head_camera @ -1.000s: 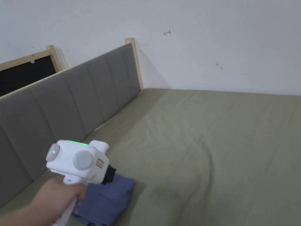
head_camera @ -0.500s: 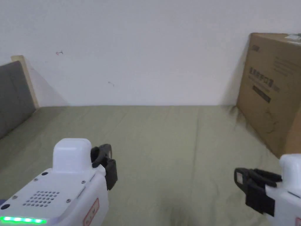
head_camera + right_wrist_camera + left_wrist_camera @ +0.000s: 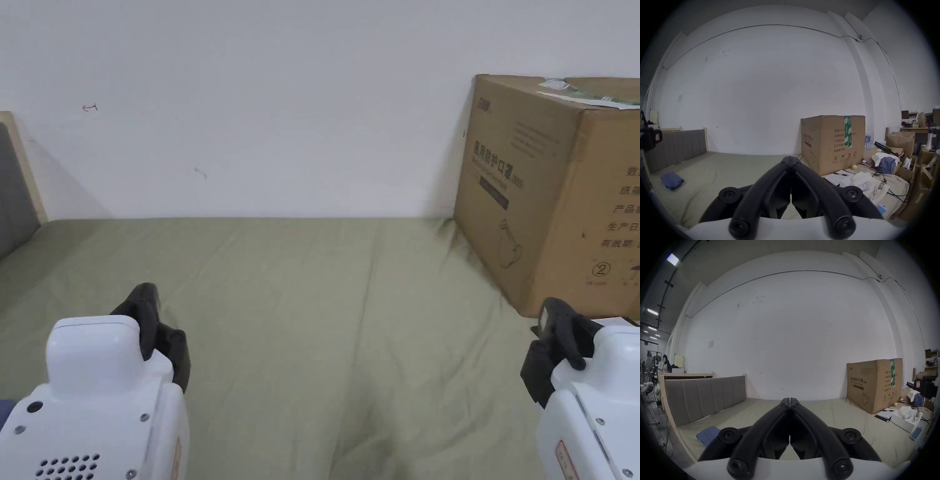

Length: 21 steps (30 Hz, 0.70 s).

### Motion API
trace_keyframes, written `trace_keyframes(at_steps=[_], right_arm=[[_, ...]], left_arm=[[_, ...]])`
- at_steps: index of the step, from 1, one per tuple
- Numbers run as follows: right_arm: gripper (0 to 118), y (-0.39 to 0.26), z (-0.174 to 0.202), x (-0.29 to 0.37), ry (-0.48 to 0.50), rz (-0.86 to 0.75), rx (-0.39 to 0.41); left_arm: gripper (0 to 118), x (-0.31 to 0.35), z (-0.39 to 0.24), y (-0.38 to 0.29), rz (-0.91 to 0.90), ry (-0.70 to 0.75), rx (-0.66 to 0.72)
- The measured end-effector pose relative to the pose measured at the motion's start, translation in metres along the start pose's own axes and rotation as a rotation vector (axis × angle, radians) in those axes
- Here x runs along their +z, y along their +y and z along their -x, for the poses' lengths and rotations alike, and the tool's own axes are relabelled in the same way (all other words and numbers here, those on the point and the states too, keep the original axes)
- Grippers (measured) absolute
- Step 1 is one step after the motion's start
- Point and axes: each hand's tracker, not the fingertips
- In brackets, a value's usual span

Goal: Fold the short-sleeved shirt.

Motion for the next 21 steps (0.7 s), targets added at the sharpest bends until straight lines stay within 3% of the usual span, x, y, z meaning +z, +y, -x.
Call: trace_keyframes(at_steps=[4,6,7,9,10,13,14,17,21], right_arm=[[2,0.003,-0.004,0.009,0.049,-0.010,-0.002],[25,0.006,-0.001,0.012,0.041,-0.025,0.034],[50,0.008,0.000,0.013,0.044,-0.026,0.043],[100,0.011,0.003,0.013,0.059,-0.022,0.053],[118,0.012,0.004,0.012,0.063,-0.018,0.056],[118,0.011,0.005,0.018,0.031,-0.059,0.061],[118,0.011,0.008,0.018,0.073,-0.066,0.063],[118,0.012,0.012,0.020,0.064,-0.061,0.096],[118,0.013,0.016,0.019,0.058,-0.061,0.077]], left_arm=[[0,0.002,-0.002,0.005,0.002,0.011,0.001],[7,0.004,-0.002,0.008,-0.004,0.006,0.001],[30,0.004,-0.002,0.008,-0.006,0.008,0.001],[97,0.003,0.001,0.008,-0.002,-0.015,0.017],[118,0.001,0.001,0.008,0.020,-0.037,0.026],[118,0.003,0.000,0.006,0.020,-0.048,0.029],[118,0.003,-0.001,0.006,0.019,-0.048,0.018],[118,0.003,-0.003,0.004,0.035,-0.057,-0.018],[118,0.005,-0.002,0.003,0.022,-0.079,-0.031]])
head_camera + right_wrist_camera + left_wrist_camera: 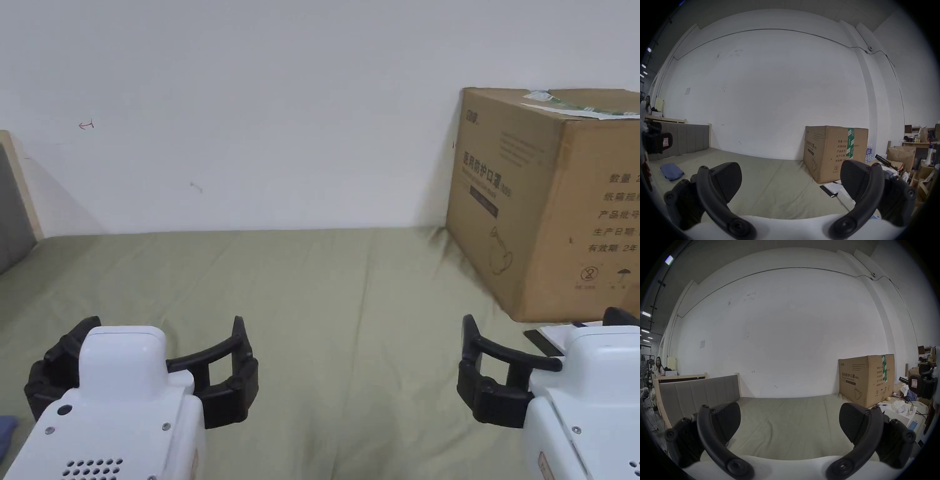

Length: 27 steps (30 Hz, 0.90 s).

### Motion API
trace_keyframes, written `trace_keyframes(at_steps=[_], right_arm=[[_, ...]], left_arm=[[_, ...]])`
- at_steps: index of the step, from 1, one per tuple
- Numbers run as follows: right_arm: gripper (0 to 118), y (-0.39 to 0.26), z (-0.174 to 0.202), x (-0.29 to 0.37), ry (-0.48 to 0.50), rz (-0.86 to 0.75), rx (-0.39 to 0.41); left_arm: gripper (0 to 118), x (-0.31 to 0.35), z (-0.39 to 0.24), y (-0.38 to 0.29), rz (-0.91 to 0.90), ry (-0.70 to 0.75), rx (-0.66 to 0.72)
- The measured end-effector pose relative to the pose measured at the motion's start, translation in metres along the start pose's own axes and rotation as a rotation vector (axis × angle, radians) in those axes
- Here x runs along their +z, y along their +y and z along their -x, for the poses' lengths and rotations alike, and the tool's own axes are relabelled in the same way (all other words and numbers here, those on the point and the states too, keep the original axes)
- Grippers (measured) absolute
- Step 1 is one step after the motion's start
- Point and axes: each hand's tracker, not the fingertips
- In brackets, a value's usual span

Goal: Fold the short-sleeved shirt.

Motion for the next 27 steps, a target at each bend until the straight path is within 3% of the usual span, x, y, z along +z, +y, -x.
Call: trace_keyframes(at_steps=[6,11,23,27], right_arm=[[118,0.001,0.004,-0.002,0.004,0.021,-0.004],[118,0.000,0.007,-0.003,0.015,0.032,0.004],[118,-0.003,0.011,-0.006,0.017,0.076,0.007],[118,-0.004,0.013,-0.007,0.021,0.093,0.002]], left_arm=[[118,0.005,0.008,0.005,-0.016,-0.059,0.066],[118,0.000,0.013,0.007,0.008,0.005,0.102],[117,-0.014,0.005,0.002,0.122,0.151,0.046],[117,-0.019,0.004,-0.003,0.154,0.123,0.044]])
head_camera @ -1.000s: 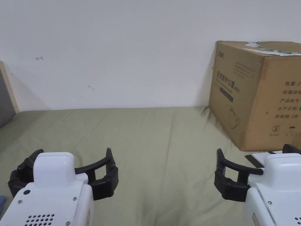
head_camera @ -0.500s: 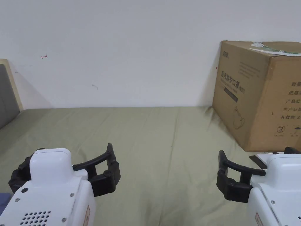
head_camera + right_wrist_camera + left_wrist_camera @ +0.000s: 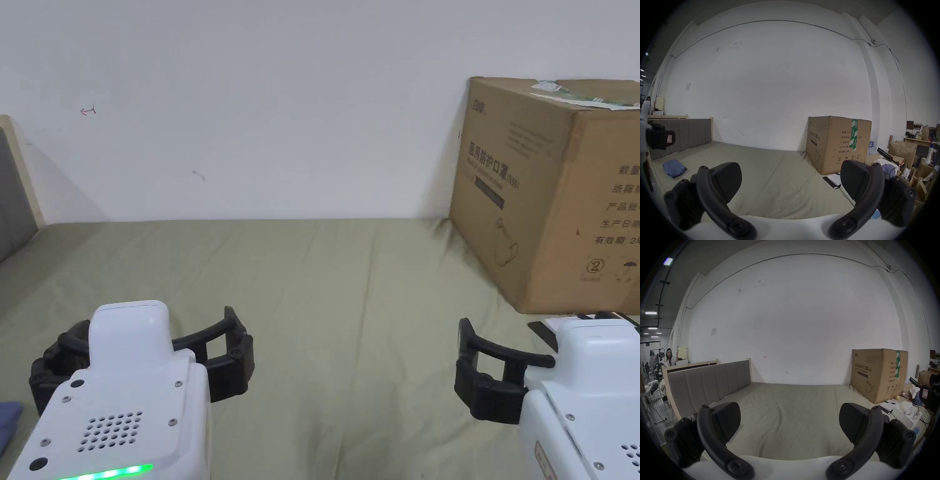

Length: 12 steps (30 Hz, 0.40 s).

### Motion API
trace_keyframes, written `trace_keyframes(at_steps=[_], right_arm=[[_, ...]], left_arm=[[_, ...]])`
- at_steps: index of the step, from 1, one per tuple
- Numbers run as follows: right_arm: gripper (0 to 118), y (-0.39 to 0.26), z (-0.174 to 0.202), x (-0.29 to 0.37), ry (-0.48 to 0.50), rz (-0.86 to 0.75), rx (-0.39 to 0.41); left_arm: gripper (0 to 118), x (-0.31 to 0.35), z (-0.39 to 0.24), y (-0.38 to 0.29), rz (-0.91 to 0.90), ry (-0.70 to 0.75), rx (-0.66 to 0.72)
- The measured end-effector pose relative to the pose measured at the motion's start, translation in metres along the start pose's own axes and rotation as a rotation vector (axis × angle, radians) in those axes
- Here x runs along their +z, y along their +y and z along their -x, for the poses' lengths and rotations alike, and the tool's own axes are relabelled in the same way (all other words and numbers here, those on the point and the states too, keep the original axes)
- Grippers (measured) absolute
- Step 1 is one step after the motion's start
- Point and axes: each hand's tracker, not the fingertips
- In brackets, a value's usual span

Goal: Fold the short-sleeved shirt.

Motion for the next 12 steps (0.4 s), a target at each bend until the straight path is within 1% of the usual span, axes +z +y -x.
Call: trace_keyframes(at_steps=[4,6,9,12], right_arm=[[118,-0.0007,0.0012,-0.0002,0.005,0.013,0.005],[118,-0.0020,0.0020,-0.0005,0.007,0.019,0.011],[118,-0.0033,0.0028,0.0001,0.009,0.026,0.010],[118,-0.0030,0.0042,0.0010,0.012,0.025,0.012]], left_arm=[[117,0.0001,-0.0001,-0.0032,0.033,-0.048,0.026],[117,-0.0004,-0.0010,-0.0048,0.044,-0.049,0.033],[117,-0.0017,-0.0025,-0.0057,0.070,-0.042,0.010],[117,-0.0003,-0.0044,-0.0074,0.056,-0.044,-0.003]])
